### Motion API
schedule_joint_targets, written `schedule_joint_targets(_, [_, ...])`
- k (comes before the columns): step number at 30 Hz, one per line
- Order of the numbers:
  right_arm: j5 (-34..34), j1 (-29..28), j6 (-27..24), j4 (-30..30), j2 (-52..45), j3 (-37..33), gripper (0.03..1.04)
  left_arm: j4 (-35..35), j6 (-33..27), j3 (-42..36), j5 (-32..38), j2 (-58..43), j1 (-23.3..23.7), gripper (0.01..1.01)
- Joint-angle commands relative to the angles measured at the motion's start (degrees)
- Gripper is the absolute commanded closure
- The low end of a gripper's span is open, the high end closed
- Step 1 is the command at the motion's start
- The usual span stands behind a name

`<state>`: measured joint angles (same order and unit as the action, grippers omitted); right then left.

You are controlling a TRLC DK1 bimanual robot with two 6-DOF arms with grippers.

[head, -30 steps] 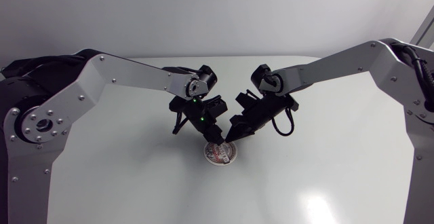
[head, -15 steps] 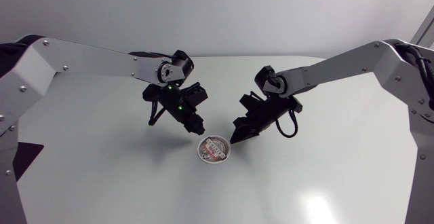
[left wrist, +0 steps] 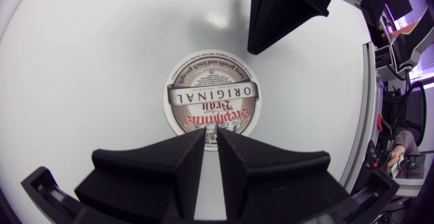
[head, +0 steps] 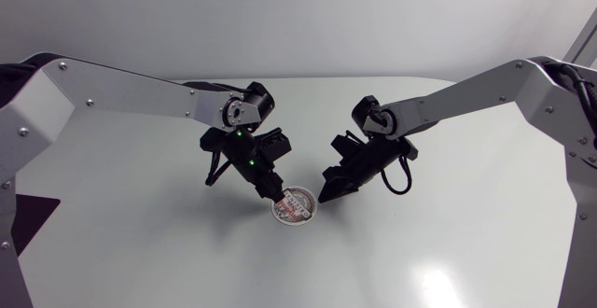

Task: Turn the coaster over.

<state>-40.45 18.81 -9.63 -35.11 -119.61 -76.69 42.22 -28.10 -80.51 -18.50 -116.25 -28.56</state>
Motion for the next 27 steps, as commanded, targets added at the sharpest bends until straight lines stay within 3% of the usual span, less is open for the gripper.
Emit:
schedule_joint_targets(1, [0.2,0.0,0.3,0.5,1.5,1.4,1.0,0.6,-1.1,1.6,0.7,-1.6,0.5,0.869])
schedule_joint_targets(23, [0.1,-1.1,0.1,0.2,1.8,1.3,0.98,3.3,-1.0,-2.1,1.1,-9.7,-1.3,0.869])
schedule_joint_targets(24, [0.0,-1.2,0.2,0.1,1.8,1.3,0.95,3.4,-0.9,-2.6,1.1,-10.3,-1.6,0.869])
schedule_joint_targets(27, [-0.1,-2.0,0.2,0.1,1.7,1.6,0.64,3.4,-0.6,-3.7,1.1,-11.4,-2.4,0.869])
